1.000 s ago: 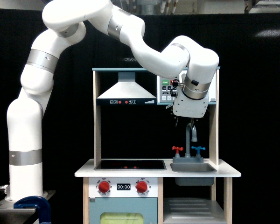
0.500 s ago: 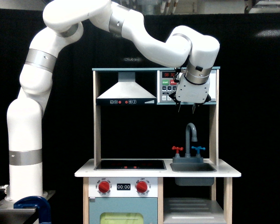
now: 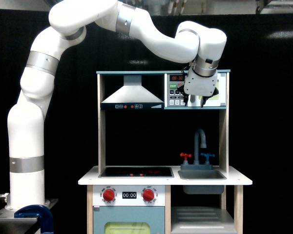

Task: Open the oven door

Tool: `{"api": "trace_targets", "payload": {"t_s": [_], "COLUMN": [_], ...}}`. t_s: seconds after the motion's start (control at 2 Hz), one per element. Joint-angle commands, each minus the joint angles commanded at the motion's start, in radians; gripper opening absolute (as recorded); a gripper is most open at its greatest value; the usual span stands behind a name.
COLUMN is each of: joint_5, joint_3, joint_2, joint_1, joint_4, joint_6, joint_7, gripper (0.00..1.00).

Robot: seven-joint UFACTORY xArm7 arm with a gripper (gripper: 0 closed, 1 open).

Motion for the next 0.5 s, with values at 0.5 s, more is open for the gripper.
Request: {"api": "trace_targets", "payload": {"t_s": [0.5], "joint_5": [-0.020], "joint_3": [0.071], "joint_2": [0.002], "joint_1": [-0.028], "joint_4": [0.084], "joint_6": [0.012], "joint_7": [0.092], "gripper": [1.00]}}
